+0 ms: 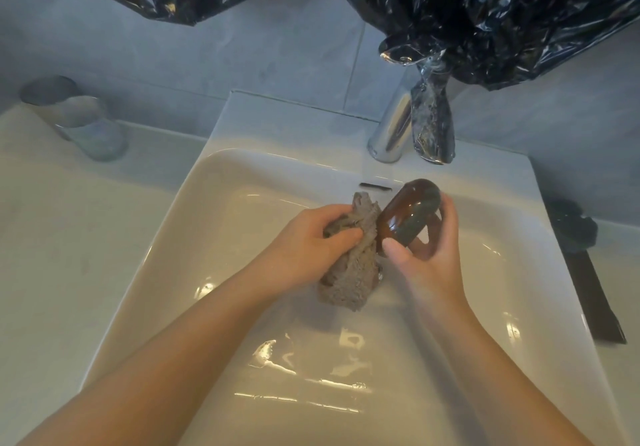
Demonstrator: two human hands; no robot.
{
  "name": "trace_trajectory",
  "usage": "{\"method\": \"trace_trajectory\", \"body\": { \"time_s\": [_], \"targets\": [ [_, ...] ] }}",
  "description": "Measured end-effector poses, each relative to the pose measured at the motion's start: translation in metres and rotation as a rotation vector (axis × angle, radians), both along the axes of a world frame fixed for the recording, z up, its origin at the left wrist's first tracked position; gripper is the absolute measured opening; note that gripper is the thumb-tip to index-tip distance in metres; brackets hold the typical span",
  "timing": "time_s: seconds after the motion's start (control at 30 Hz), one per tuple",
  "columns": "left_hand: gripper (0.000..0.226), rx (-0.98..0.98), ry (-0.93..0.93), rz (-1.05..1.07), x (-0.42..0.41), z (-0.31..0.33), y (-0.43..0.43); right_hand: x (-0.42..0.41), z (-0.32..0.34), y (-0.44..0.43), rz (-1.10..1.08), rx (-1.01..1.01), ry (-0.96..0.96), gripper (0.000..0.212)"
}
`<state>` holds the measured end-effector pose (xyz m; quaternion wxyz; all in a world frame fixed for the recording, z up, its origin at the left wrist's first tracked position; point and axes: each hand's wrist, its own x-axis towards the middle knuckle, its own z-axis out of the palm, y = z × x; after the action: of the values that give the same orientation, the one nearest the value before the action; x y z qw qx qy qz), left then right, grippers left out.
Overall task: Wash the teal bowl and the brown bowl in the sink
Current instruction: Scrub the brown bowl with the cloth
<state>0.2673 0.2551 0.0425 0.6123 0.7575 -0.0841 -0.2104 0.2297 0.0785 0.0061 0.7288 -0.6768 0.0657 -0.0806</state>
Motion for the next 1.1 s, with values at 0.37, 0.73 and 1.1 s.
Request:
{"method": "trace_trajectory", "body": {
  "time_s": [0.37, 0.73, 1.1],
  "targets": [
    [0.034, 0.056, -0.251, 0.131, 0.008, 0.012, 0.013, -0.01, -0.006, 0.011, 0.268, -0.427, -0.034, 0.098],
    [0.036, 0.005, -0.354, 0.102, 0.008, 0.009, 0.014, -0.009, 0.003, 0.017, 0.359, 0.081, -0.06, 0.115],
    [0.039, 0.03, -0.556, 0.086, 0.007, 0.004, 0.011, -0.011, 0.009, 0.027, 0.305, 0.375, 0.044, 0.111]
  ]
}}
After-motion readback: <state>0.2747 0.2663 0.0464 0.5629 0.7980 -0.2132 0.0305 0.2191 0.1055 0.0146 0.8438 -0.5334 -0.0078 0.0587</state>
